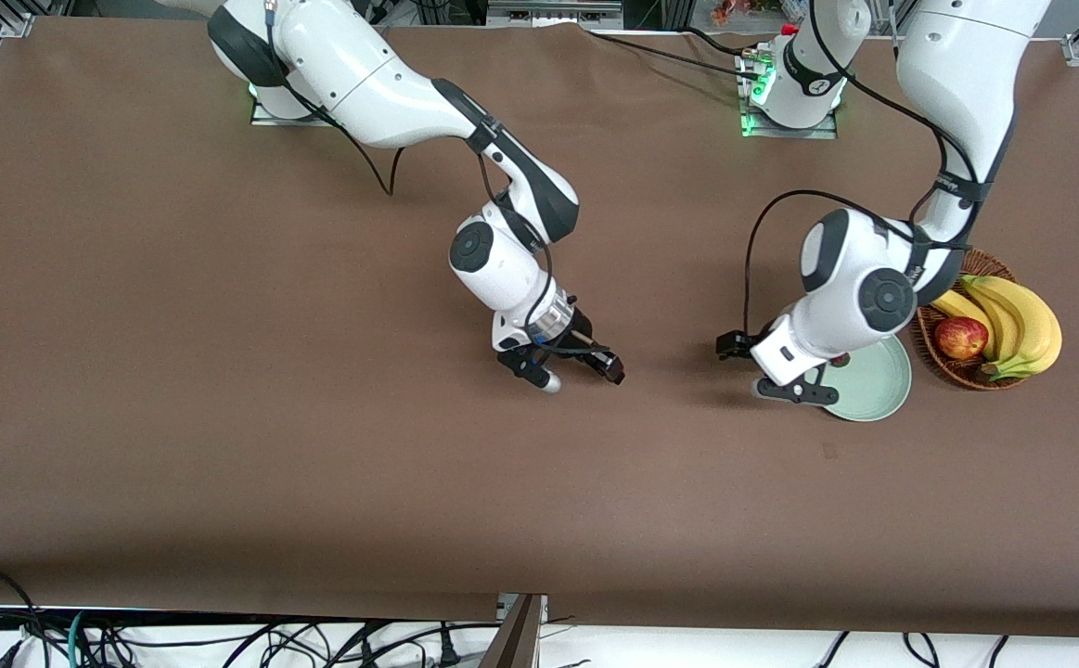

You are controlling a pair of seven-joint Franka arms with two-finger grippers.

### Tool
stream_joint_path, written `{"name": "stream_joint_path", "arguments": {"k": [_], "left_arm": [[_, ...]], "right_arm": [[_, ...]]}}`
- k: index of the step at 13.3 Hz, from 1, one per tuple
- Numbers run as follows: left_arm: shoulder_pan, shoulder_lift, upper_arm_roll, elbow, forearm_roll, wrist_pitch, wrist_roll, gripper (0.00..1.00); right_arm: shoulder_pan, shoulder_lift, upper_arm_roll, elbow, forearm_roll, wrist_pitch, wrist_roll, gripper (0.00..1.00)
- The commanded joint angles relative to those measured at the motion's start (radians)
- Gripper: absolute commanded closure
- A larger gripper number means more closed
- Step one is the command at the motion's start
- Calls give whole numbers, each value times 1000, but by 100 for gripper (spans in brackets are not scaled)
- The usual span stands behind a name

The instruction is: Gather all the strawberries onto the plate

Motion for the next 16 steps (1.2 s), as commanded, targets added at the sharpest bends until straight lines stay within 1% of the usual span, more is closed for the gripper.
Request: {"name": "stream_joint_path", "arguments": {"k": [1, 2, 3, 4, 5, 7, 11, 12, 14, 16], "left_arm": [[-6, -7, -35, -1, 45, -13, -107, 0], [-11, -7, -35, -1, 65, -13, -127, 0], [-11, -7, -37, -1, 80, -13, -136, 0], [-11, -7, -37, -1, 84, -13, -136, 0], [-11, -7, -37, -1, 84, -13, -136, 0], [-11, -7, -37, -1, 84, -13, -136, 0], [-11, -2, -37, -1, 84, -13, -138, 0], [-12, 4, -37, -1, 84, -9, -138, 0], [-23, 28, -35, -2, 94, 38, -138, 0], [-25, 50, -35, -10, 128, 68, -139, 0]], "right_arm": [[37, 28, -5, 56, 16, 12, 88, 63], [53, 27, -5, 56, 16, 25, 122, 63], [67, 27, -7, 56, 16, 53, 162, 50], [73, 27, -7, 55, 14, 73, 205, 26], [73, 27, -8, 54, 13, 75, 216, 20], [71, 24, -11, 56, 13, 75, 217, 15], [62, 12, -16, 54, 3, 69, 205, 15], [61, 9, -27, 53, -7, 65, 201, 15], [56, 2, -39, 53, -47, 49, 199, 15], [56, 2, -56, 53, -124, 21, 196, 15]]}}
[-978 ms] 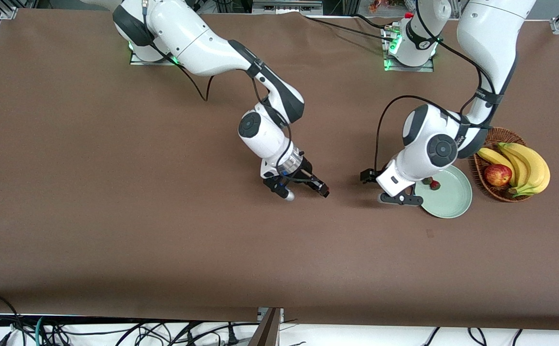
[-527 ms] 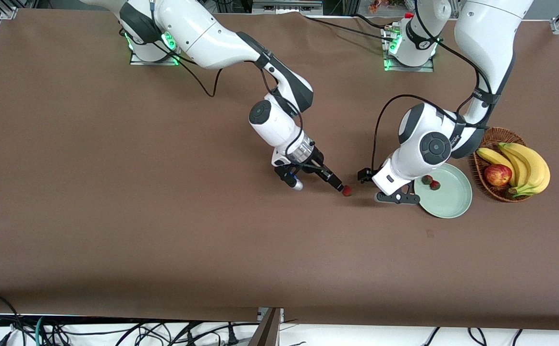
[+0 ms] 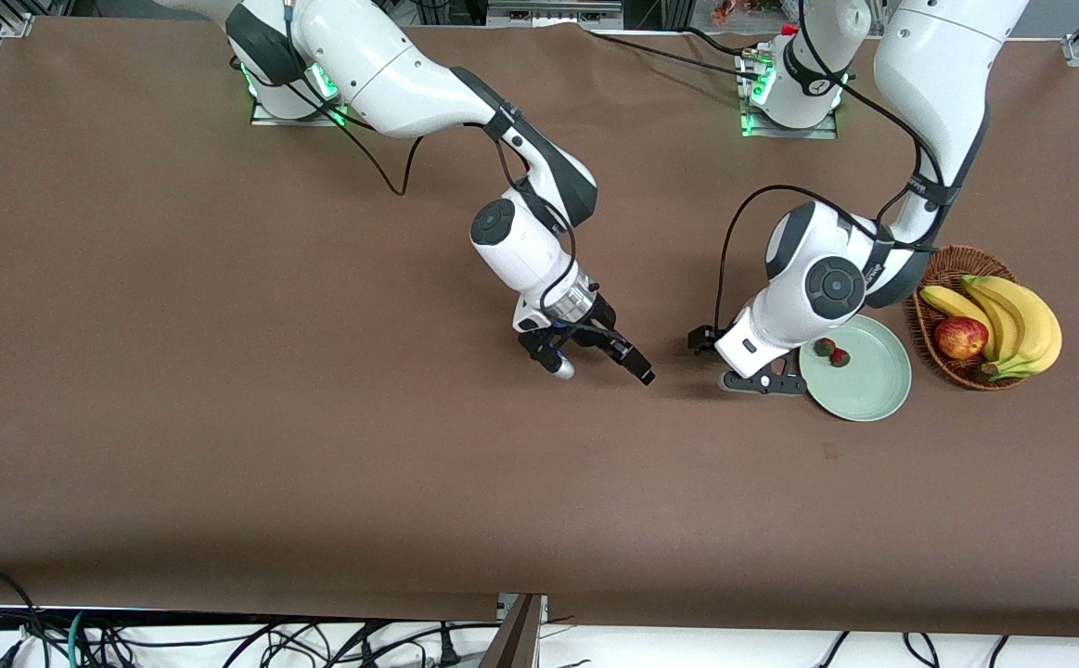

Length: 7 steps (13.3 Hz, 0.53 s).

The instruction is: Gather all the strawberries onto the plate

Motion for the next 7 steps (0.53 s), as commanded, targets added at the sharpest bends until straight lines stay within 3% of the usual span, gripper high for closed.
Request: {"name": "stream_joint_path", "arguments": {"k": [1, 2, 4, 7], "left_arm": [[-8, 22, 2, -19, 50, 31, -24, 0], [-4, 21, 2, -40, 50, 31, -26, 0], [-3, 19, 4, -73, 52, 30, -26, 0], [14, -7, 8, -132, 52, 28, -38, 0]], "right_arm": [[-10, -4, -10, 12, -98, -56, -7, 7], [-21, -7, -10, 12, -141, -85, -28, 1], [-38, -33, -10, 8, -214, -184, -107, 1], [-89, -93, -9, 10, -228, -370, -261, 1]]}}
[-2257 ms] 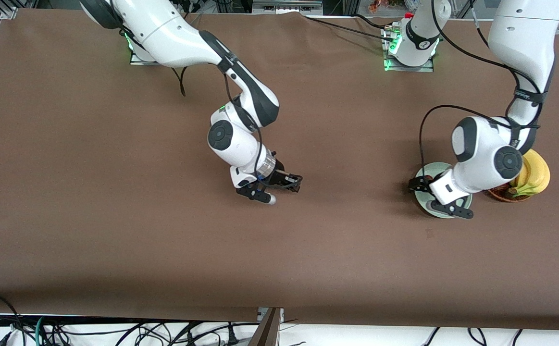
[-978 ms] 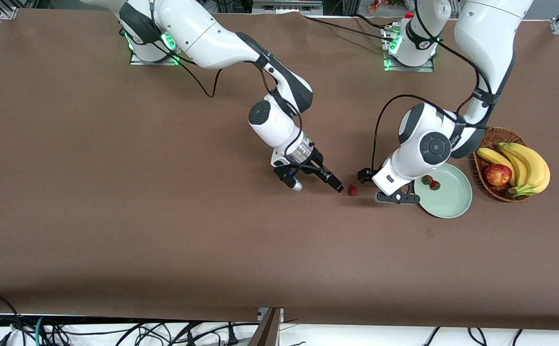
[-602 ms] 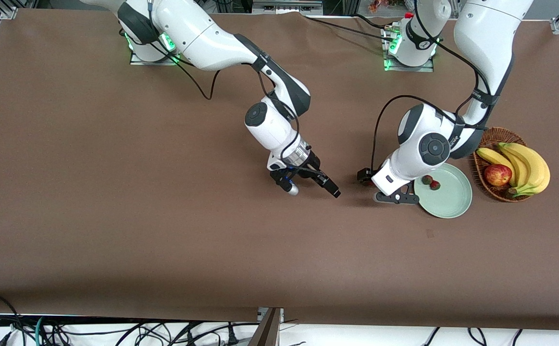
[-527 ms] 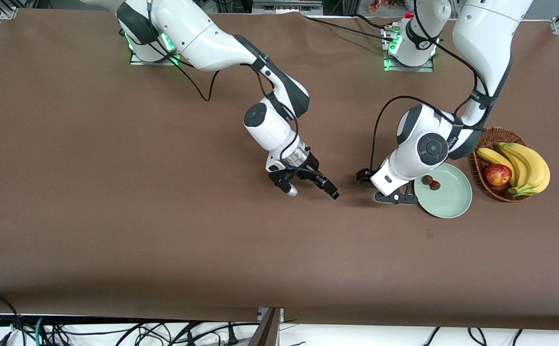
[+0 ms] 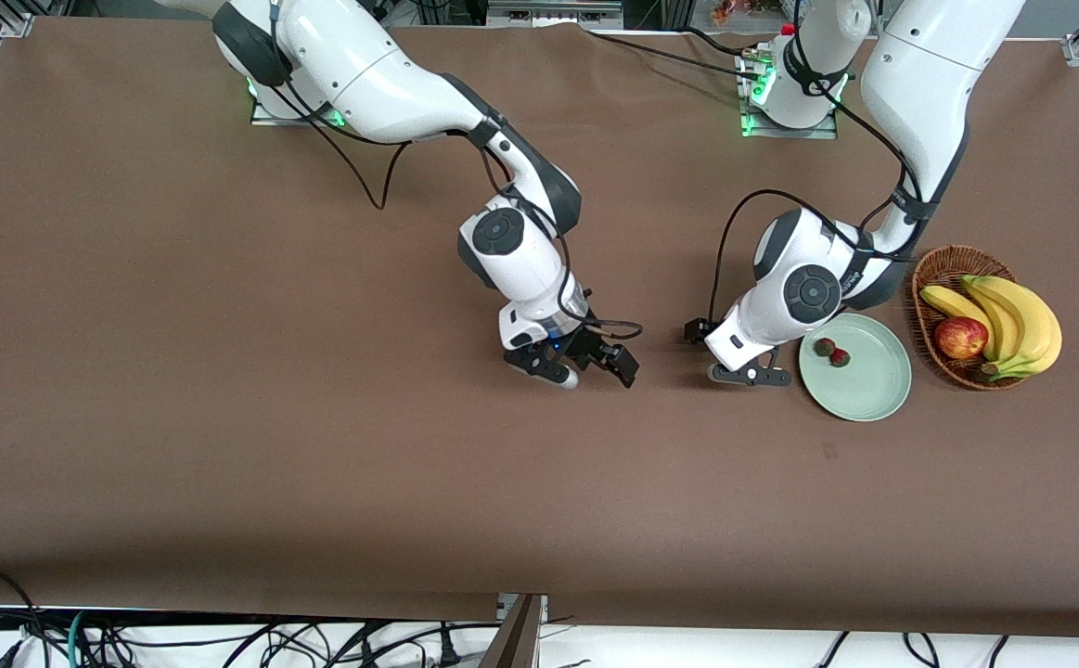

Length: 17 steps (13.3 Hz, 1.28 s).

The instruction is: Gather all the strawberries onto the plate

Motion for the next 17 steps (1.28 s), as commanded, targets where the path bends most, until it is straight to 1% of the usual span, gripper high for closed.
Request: {"name": "stream_joint_path", "arguments": {"k": [1, 4, 6, 7, 8, 9, 10, 11, 12, 14, 15, 17], "left_arm": [[20, -48, 8, -69, 30, 11, -22, 0], [26, -65, 9, -116, 30, 14, -25, 0], [26, -67, 9, -130, 30, 14, -26, 0], [26, -68, 9, -132, 30, 14, -26, 2], [26, -68, 9, -132, 30, 14, -26, 6], [26, -68, 9, -132, 30, 14, -26, 12], [26, -68, 9, -132, 30, 14, -26, 23], [26, -68, 7, -132, 30, 14, -26, 37], [24, -68, 7, -129, 29, 14, -26, 42], [24, -67, 7, -122, 29, 14, -28, 51], [24, -67, 7, -118, 27, 14, -28, 52], [24, -64, 7, -115, 27, 15, -51, 51]], "right_arm": [[-56, -77, 9, -9, -17, -157, -130, 1], [-111, -121, 12, -9, -12, -269, -256, 1], [-148, -149, 14, -9, -9, -340, -319, 1], [-164, -151, 15, -9, -9, -363, -339, 1], [-177, -164, 15, -9, -7, -381, -362, 1], [-194, -170, 15, -9, -9, -407, -379, 1], [-207, -177, 15, -9, -9, -432, -396, 1], [-220, -189, 14, -9, -9, -462, -405, 1], [-234, -193, 14, -9, -9, -487, -406, 1], [-264, -212, 11, -9, -9, -533, -407, 1], [-284, -216, 12, -9, -10, -565, -416, 1], [-324, -224, 12, -7, -9, -656, -528, 1]]}}
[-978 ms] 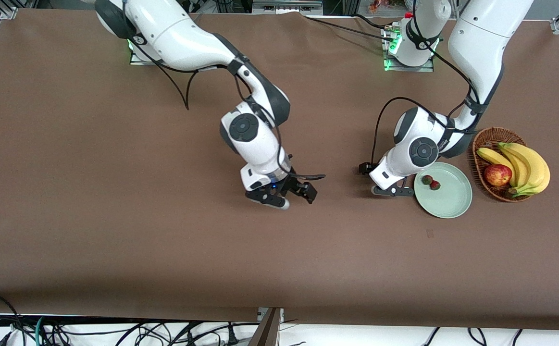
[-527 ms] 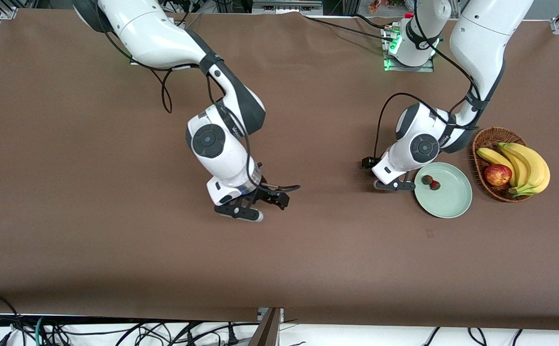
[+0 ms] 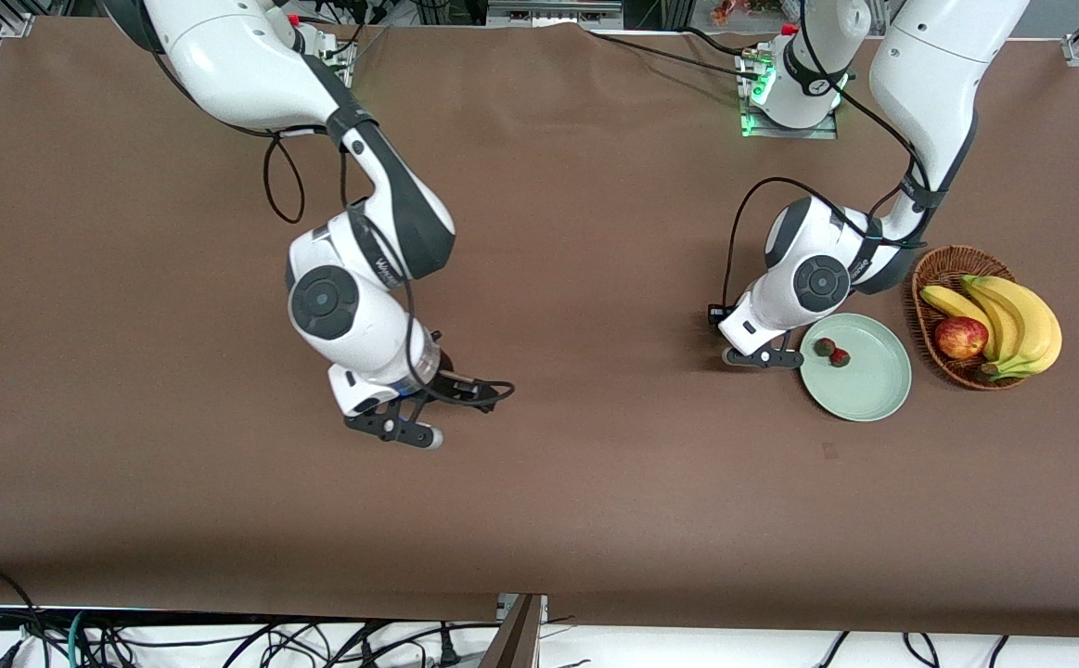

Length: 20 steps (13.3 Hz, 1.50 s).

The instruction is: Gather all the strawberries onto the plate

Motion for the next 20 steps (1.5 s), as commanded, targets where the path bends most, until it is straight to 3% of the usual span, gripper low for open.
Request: {"name": "stream_joint_path", "arguments": {"k": [1, 3, 6, 8, 10, 12, 16, 18, 20], "left_arm": [[1, -19, -2, -14, 27, 9, -39, 53], [1, -19, -2, -14, 27, 9, -39, 77], [2, -20, -1, 8, 27, 6, -36, 99], [17, -37, 33, 52, 28, -28, 7, 100], [30, -53, 96, 95, 18, -88, 200, 100], [54, -60, 166, 133, 12, -117, 385, 100], [89, -71, 236, 138, -21, -120, 602, 100], [129, -69, 246, 124, -45, -119, 703, 96], [128, -62, 277, 124, -57, -114, 740, 79]], "right_arm": [[-58, -26, 12, -14, -8, -106, -113, 1], [-71, -58, 7, -15, -10, -164, -141, 1], [-108, -115, 7, -15, -10, -259, -222, 1], [-123, -152, 7, -15, -17, -313, -244, 0], [-132, -192, 6, -15, -24, -385, -241, 1], [-132, -233, -20, -17, -24, -454, -294, 1], [-134, -342, -111, -35, -21, -590, -440, 0], [-132, -464, -158, -156, -10, -585, -506, 0], [-134, -553, -172, -247, -10, -589, -513, 1]]}}
